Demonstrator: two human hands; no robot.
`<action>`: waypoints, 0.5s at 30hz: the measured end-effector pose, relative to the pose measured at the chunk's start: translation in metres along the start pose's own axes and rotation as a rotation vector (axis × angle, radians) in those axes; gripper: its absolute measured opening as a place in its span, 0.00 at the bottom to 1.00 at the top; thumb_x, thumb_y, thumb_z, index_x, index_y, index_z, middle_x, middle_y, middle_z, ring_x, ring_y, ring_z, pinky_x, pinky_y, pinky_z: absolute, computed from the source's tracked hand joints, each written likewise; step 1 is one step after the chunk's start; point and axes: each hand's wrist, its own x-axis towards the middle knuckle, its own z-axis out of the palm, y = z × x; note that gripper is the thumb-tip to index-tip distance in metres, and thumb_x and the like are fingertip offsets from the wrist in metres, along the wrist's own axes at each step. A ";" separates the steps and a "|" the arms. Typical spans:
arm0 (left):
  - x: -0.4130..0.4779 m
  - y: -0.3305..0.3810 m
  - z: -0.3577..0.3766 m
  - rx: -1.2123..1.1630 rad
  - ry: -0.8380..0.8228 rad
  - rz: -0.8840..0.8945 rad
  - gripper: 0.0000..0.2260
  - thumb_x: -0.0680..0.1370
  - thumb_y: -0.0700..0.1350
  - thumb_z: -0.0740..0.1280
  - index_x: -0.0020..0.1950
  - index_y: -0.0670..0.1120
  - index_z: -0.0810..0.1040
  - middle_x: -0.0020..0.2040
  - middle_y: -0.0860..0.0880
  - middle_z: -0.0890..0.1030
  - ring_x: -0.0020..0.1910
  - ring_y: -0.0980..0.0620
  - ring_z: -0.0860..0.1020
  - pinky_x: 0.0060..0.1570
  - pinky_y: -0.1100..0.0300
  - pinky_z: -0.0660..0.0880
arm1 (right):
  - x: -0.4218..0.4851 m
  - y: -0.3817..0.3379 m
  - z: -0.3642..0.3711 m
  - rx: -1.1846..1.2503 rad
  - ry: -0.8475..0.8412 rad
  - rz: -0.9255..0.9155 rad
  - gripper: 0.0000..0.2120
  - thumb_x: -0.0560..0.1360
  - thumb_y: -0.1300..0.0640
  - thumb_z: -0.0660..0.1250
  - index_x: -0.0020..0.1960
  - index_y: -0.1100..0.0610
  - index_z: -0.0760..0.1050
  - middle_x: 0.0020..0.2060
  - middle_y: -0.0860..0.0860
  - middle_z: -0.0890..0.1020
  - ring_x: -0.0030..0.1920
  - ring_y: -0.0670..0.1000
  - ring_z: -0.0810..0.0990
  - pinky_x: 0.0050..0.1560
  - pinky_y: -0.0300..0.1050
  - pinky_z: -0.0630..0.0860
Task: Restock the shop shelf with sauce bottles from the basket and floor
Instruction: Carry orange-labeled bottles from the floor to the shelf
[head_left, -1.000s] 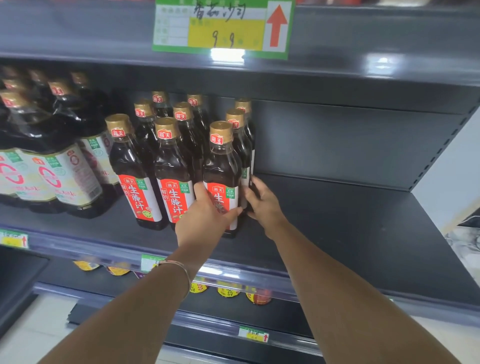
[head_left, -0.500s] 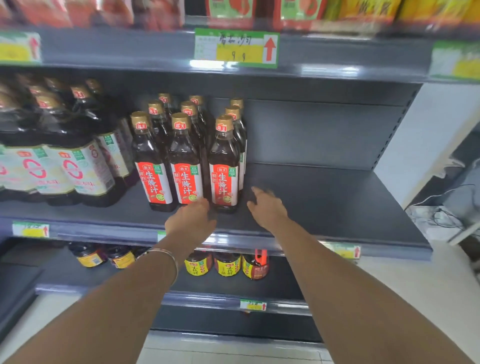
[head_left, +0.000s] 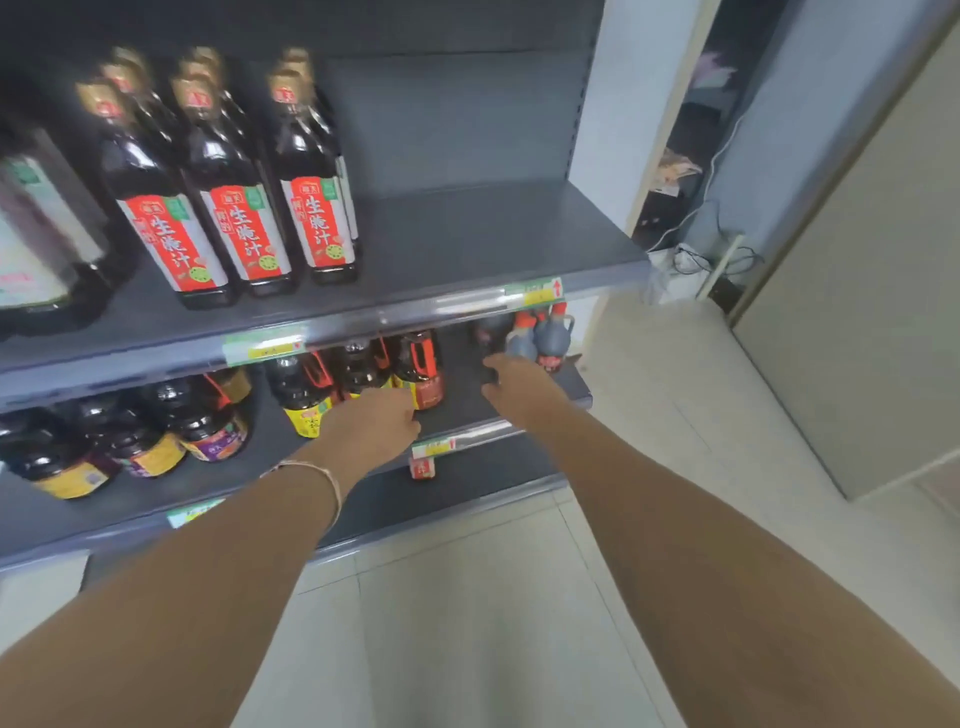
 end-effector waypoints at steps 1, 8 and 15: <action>-0.002 0.014 0.012 0.033 -0.023 0.037 0.09 0.77 0.49 0.58 0.52 0.49 0.74 0.57 0.45 0.77 0.56 0.42 0.75 0.49 0.54 0.71 | -0.013 0.022 0.004 0.018 0.002 0.043 0.22 0.78 0.58 0.58 0.72 0.57 0.64 0.66 0.60 0.72 0.65 0.61 0.71 0.65 0.53 0.69; -0.018 0.140 0.116 0.145 -0.189 0.339 0.08 0.78 0.49 0.58 0.51 0.47 0.72 0.61 0.44 0.76 0.57 0.42 0.75 0.52 0.54 0.72 | -0.128 0.192 0.036 0.022 -0.062 0.370 0.21 0.80 0.56 0.55 0.72 0.54 0.62 0.66 0.58 0.70 0.66 0.59 0.70 0.64 0.51 0.68; -0.058 0.286 0.225 0.100 -0.328 0.531 0.08 0.77 0.48 0.58 0.51 0.47 0.73 0.52 0.46 0.77 0.54 0.43 0.76 0.48 0.57 0.70 | -0.242 0.324 0.057 0.128 -0.137 0.647 0.17 0.79 0.57 0.57 0.67 0.57 0.68 0.60 0.57 0.75 0.59 0.59 0.76 0.56 0.50 0.75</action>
